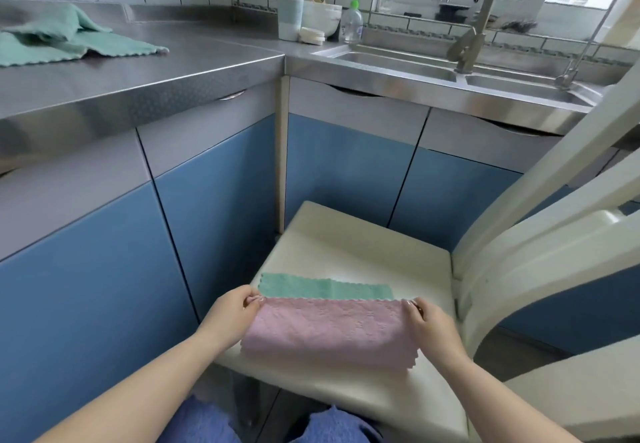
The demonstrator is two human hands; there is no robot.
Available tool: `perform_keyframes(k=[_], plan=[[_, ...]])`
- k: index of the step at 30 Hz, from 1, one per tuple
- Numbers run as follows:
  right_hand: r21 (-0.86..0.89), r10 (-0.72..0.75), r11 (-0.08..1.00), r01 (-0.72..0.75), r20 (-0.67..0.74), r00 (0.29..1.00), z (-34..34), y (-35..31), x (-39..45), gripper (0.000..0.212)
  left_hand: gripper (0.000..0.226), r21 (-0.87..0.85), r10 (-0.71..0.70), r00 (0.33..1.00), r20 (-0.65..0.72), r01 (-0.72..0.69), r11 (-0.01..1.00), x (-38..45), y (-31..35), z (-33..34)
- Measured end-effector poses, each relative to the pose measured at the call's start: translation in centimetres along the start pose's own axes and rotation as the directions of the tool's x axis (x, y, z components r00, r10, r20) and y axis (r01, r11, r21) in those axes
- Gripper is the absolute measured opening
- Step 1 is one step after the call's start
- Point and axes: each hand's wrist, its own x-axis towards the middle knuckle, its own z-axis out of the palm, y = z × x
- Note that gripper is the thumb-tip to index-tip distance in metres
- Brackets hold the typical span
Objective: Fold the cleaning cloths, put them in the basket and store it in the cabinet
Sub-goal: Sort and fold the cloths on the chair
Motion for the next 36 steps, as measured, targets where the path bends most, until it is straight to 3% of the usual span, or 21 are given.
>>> perform_keyframes(k=[9, 15, 20, 23, 25, 28, 30, 32, 34, 36], plan=[[0.028, 0.046, 0.999, -0.046, 0.019, 0.999, 2.4, -0.1, 7.3, 0.035, 0.011, 0.006, 0.004, 0.996, -0.091, -0.004, 1.0, 7.5, 0.0, 1.3], [-0.007, 0.083, 0.997, -0.083, 0.051, 0.995, 4.1, 1.3, 9.7, 0.035, 0.01, 0.083, -0.012, 0.998, -0.054, 0.016, 0.996, 9.8, -0.7, 2.2], [-0.011, 0.081, 0.997, -0.081, 0.052, 0.995, 4.6, 1.5, 10.0, 0.021, 0.008, 0.084, -0.042, 0.999, -0.036, 0.044, 0.996, 10.3, -1.1, 2.7], [-0.052, 0.115, 0.992, -0.115, -0.018, 0.993, 4.5, 1.1, 9.8, 0.02, 0.022, 0.152, -0.083, 0.996, -0.011, 0.084, 0.985, 10.0, -0.8, 2.9], [-0.073, 0.104, 0.991, -0.111, -0.099, 0.99, 4.1, 0.6, 9.5, 0.023, 0.031, 0.28, -0.032, 0.996, -0.087, 0.055, 0.958, 9.5, -0.1, 3.1], [-0.118, -0.049, 0.992, 0.036, -0.11, 0.993, 4.4, -1.0, 8.5, 0.023, 0.034, 0.422, 0.152, 0.981, -0.117, -0.09, 0.902, 8.0, 1.5, 4.0], [-0.176, -0.227, 0.96, 0.218, -0.032, 0.973, 5.8, -2.4, 7.2, 0.027, 0.037, 0.445, 0.285, 0.956, -0.076, -0.223, 0.867, 6.8, 2.9, 5.6], [-0.257, -0.376, 0.888, 0.381, 0.069, 0.924, 8.1, -4.0, 5.9, 0.044, 0.045, 0.461, 0.372, 0.928, -0.035, -0.315, 0.829, 6.0, 3.8, 7.8], [-0.285, -0.404, 0.842, 0.457, 0.226, 0.886, 10.3, -5.1, 4.4, 0.066, 0.054, 0.516, 0.318, 0.944, 0.087, -0.316, 0.796, 5.3, 4.1, 9.9], [-0.367, -0.361, 0.803, 0.47, 0.327, 0.873, 11.8, -5.1, 3.5, 0.07, 0.06, 0.589, 0.265, 0.959, 0.104, -0.275, 0.76, 4.6, 3.4, 11.3]])
